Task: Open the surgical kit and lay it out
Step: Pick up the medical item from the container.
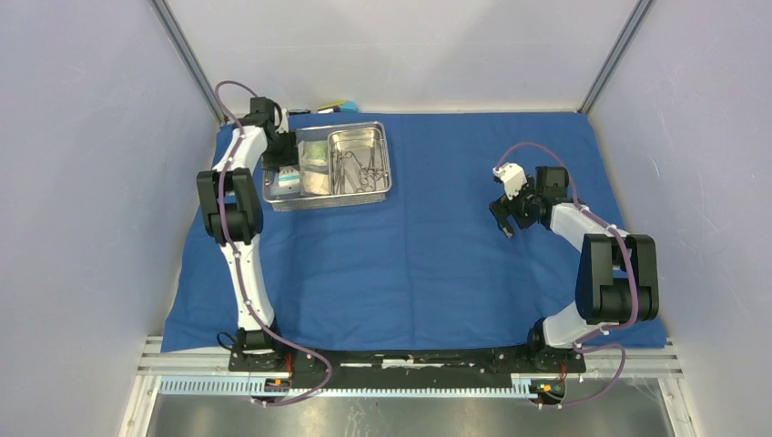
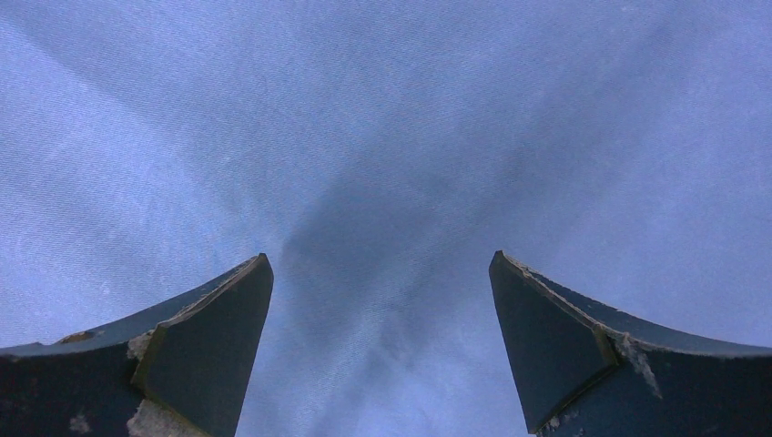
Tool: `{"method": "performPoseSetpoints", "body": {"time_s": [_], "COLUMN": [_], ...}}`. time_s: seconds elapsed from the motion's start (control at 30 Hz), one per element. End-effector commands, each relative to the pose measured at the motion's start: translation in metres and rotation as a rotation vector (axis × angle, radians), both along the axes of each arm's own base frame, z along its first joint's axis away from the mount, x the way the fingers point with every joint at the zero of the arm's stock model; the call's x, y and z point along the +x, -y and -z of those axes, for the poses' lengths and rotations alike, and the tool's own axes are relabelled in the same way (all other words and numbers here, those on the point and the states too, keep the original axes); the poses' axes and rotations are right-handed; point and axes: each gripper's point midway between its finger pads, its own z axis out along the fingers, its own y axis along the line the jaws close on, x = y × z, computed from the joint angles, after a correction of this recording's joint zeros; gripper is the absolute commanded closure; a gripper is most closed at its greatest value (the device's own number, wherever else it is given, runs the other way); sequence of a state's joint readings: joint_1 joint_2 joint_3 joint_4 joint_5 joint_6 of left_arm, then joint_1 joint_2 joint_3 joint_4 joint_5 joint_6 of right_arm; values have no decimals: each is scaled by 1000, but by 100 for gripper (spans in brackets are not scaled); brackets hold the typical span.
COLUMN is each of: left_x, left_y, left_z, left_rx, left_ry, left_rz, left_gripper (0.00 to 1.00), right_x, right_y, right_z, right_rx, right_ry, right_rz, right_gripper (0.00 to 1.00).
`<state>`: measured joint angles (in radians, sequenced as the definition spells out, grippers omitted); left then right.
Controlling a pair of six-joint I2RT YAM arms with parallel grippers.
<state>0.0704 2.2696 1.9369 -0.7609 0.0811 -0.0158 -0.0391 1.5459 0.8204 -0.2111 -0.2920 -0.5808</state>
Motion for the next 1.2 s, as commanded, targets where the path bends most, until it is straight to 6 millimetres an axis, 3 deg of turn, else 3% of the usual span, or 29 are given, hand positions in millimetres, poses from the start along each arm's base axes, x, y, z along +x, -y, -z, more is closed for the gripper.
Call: {"method": "performPoseSetpoints", "body": {"time_s": [0.0, 0.13, 0.4, 0.67, 0.8, 0.9, 1.03, 1.13, 1.17], "left_x": [-3, -3, 9, 2, -6, -18, -43, -66, -78], "left_y": [-1, -1, -3, -3, 8, 30, 91, 133, 159], "left_z": [8, -1, -64, -123, -149, -164, -183, -197, -198], "left_rx": [-5, -5, 20, 32, -5, -82, -351, -534, -595], "left_ry": [-28, -1, 158, 275, 325, 351, 378, 388, 373], "left_rz": [30, 26, 29, 32, 62, 120, 254, 362, 420], "left_gripper": [36, 44, 64, 67, 67, 68, 68, 66, 66], "right_x": [8, 8, 8, 9, 13, 21, 35, 36, 36], "right_y": [-5, -5, -6, -7, -9, -13, -32, -63, -72], "right_z": [-12, -13, -16, -23, -34, -53, -99, -136, -147], "right_rx": [13, 13, 16, 24, 41, 71, 169, 327, 376], "right_ry": [37, 40, 47, 66, 96, 129, 195, 211, 215], "right_rz": [-19, -19, -20, -20, -12, -7, -60, -157, -188], "right_gripper": [2, 2, 3, 3, 3, 3, 3, 2, 1]}}
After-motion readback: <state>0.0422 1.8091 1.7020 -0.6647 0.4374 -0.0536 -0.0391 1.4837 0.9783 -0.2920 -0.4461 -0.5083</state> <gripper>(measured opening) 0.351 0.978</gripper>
